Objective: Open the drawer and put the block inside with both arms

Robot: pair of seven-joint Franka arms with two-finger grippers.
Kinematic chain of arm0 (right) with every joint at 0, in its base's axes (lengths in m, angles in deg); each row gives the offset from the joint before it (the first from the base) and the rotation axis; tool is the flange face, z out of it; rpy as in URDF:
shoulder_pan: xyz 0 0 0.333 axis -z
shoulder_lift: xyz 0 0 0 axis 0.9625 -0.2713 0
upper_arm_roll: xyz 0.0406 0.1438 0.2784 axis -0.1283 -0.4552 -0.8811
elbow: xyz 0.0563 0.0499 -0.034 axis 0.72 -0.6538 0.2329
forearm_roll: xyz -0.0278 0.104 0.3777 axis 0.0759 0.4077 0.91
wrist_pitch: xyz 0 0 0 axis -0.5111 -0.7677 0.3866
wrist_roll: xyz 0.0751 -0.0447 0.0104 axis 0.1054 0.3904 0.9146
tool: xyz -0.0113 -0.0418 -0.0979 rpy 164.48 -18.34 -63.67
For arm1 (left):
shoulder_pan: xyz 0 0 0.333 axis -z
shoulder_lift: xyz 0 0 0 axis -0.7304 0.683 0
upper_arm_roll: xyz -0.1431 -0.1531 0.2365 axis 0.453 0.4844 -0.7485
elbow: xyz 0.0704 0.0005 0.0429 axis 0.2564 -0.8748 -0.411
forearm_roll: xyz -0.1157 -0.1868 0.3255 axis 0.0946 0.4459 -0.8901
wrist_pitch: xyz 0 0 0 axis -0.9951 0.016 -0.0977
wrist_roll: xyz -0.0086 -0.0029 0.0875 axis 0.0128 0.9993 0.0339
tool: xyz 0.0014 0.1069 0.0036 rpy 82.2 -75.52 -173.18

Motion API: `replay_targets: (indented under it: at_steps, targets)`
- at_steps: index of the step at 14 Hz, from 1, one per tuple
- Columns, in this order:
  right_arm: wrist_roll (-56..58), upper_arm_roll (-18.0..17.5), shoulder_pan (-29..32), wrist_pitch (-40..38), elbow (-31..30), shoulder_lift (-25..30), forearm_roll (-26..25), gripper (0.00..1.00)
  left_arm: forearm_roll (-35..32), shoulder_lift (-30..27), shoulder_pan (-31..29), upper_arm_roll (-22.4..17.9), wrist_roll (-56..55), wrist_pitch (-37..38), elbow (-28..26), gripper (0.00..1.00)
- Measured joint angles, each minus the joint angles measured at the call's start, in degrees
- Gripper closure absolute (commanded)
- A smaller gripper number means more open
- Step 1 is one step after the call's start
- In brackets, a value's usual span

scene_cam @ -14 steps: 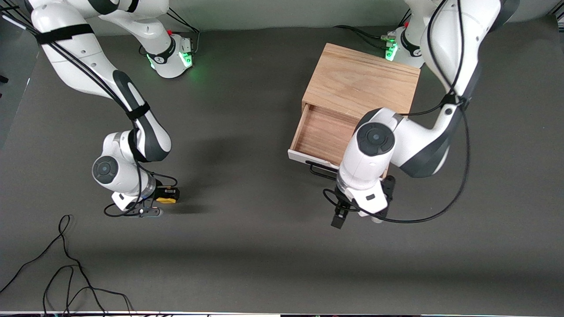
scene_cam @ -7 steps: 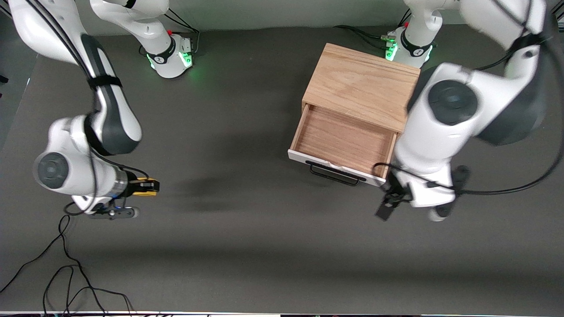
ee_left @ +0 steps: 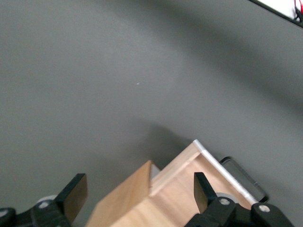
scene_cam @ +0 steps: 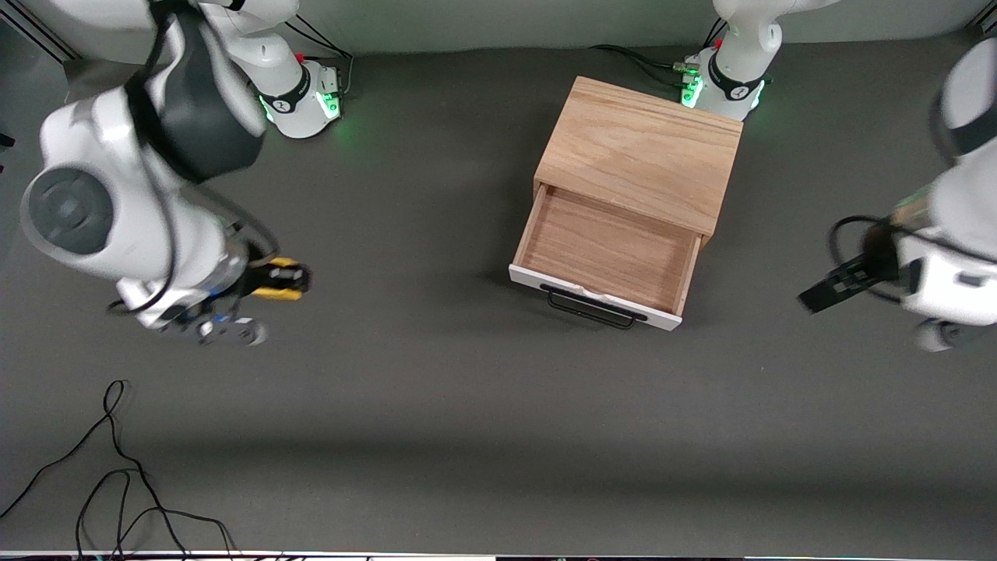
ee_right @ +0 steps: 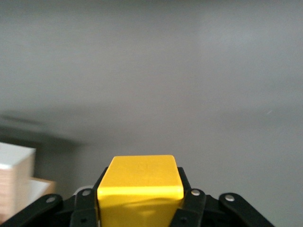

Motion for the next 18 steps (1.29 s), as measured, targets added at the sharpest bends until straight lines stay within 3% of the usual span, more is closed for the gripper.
replay_targets:
  at_steps: [4, 7, 12, 18]
  targets:
    - [-16.6, -0.1, -12.9, 2.0, 6.2, -4.3, 0.2, 0.72, 0.9, -5.5, -4.8, 0.0, 16.4, 0.4, -6.7, 0.0]
    - [-24.9, -0.2, -19.1, 9.9, 9.5, -9.2, 0.2, 0.72, 1.0, -7.6, -6.0, -0.1, 25.0, 1.6, -9.6, 0.0]
    - [-33.5, -4.5, -22.0, 22.5, 10.3, -16.8, 0.2, 0.71, 1.9, -13.7, -7.0, -0.3, 30.3, 0.6, -17.1, 0.0]
    - [-42.4, -4.7, -27.6, 31.6, 10.3, -25.9, -2.0, 0.71, 2.6, -17.4, -7.3, -3.0, 31.6, -1.4, -21.6, 0.0]
